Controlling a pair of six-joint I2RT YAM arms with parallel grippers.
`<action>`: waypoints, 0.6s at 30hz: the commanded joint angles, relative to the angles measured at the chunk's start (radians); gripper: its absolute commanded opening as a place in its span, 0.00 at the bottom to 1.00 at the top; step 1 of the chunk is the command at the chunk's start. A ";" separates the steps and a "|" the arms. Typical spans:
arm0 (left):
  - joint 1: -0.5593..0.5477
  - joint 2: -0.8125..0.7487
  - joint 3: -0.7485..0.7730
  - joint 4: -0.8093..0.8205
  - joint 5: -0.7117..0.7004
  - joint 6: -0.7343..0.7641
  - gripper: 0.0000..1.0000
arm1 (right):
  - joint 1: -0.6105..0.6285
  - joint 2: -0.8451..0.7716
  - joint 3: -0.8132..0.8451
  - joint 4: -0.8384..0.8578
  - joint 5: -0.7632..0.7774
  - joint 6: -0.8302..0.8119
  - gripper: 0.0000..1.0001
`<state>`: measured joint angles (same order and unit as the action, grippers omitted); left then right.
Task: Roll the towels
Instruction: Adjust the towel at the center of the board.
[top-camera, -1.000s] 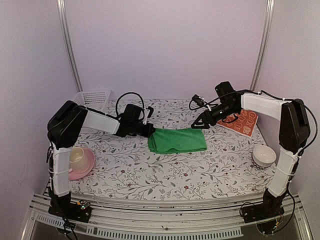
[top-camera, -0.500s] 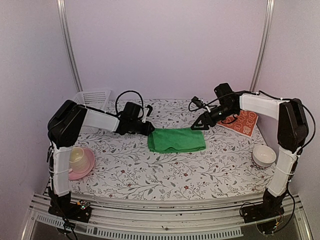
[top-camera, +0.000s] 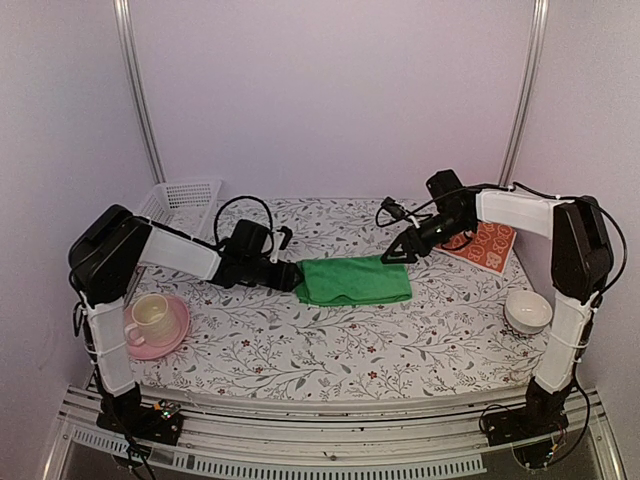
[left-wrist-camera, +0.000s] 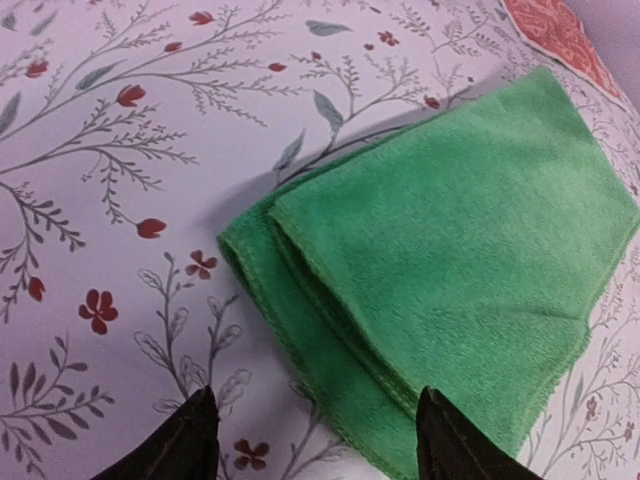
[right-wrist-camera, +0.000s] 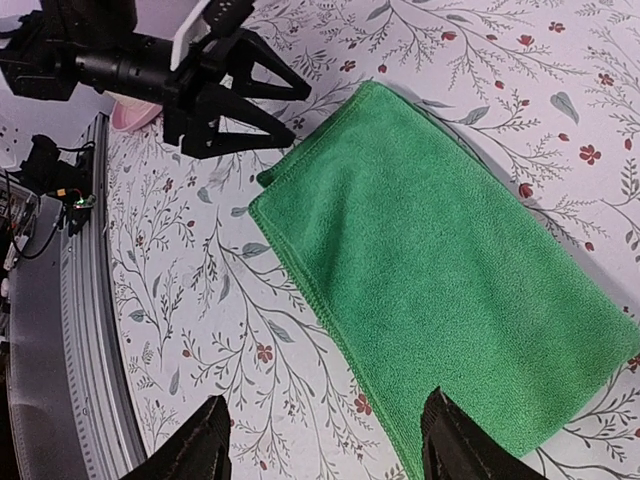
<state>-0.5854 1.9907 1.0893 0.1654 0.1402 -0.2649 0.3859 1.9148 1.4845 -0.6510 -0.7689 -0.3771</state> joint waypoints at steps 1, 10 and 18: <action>-0.087 -0.103 -0.082 0.120 -0.015 -0.027 0.66 | 0.012 0.042 -0.006 -0.016 -0.024 -0.020 0.66; -0.126 -0.063 -0.088 0.152 -0.022 -0.044 0.66 | 0.044 0.066 -0.003 -0.016 0.006 -0.023 0.66; -0.134 -0.053 -0.122 0.190 -0.007 -0.083 0.64 | 0.044 0.062 -0.003 -0.016 0.011 -0.028 0.65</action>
<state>-0.7170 1.9255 0.9836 0.3061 0.1219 -0.3187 0.4271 1.9671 1.4845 -0.6609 -0.7628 -0.3874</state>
